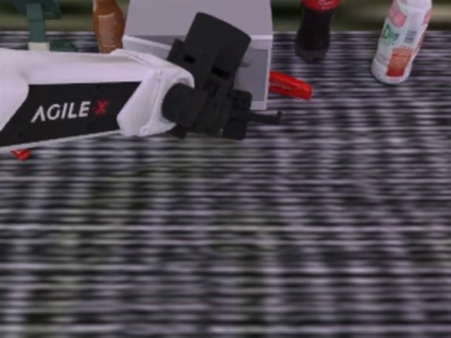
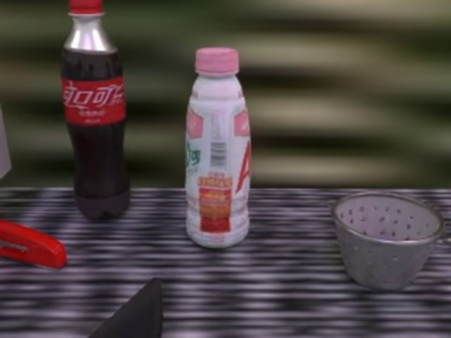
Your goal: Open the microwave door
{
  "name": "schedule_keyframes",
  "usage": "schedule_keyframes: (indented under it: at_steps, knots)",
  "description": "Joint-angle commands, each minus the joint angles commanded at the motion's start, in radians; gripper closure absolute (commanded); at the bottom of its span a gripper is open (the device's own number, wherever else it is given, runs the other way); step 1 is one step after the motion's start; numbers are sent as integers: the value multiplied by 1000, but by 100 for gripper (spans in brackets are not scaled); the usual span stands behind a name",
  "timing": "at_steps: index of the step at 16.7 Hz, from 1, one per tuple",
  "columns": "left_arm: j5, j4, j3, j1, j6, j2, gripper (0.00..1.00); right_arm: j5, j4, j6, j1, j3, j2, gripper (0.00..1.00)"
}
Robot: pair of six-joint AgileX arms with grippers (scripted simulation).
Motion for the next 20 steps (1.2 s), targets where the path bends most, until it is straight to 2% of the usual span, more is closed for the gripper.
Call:
schedule_keyframes:
  at_steps: [8, 15, 20]
  knots:
    - [0, 0, 0, 0, 0, 0, 100, 0, 0, 0, 0, 0, 0, 0]
    - [32, 19, -38, 10, 39, -26, 100, 0, 0, 0, 0, 0, 0, 0]
    - [32, 20, -39, 10, 40, -26, 100, 0, 0, 0, 0, 0, 0, 0]
